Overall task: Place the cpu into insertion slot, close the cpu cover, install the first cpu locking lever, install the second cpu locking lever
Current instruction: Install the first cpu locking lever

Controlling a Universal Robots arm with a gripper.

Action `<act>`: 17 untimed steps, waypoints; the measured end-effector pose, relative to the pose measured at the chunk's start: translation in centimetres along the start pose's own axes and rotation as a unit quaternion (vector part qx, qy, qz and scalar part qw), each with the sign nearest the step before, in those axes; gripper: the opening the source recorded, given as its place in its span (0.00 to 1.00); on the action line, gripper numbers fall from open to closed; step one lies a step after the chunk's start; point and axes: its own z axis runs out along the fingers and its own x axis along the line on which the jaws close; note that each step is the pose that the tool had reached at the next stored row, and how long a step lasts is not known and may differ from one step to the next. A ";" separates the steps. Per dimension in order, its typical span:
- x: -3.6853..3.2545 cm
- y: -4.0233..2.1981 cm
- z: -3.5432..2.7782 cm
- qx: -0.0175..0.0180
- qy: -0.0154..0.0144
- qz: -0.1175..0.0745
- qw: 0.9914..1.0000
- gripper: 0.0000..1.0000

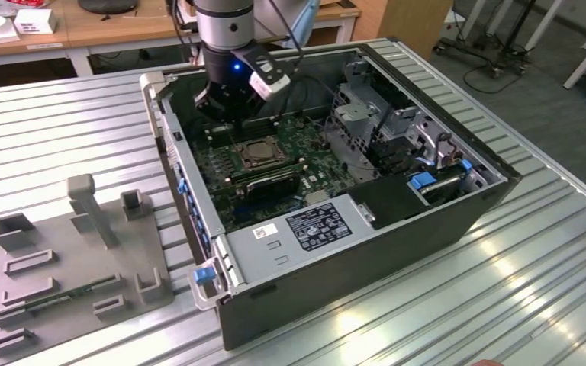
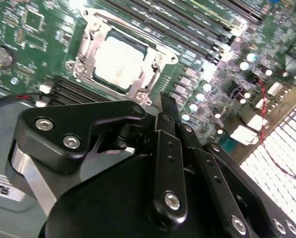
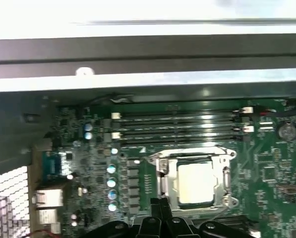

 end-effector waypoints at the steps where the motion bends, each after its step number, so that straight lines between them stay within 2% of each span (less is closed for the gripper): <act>1: 0.26 -0.01 -0.01 0.000 0.000 0.000 1.000 0.10; 7: 1.60 -0.09 -0.07 0.000 -0.003 0.000 1.000 0.10; 17: 2.36 0.76 0.06 0.000 -0.005 0.000 1.000 0.10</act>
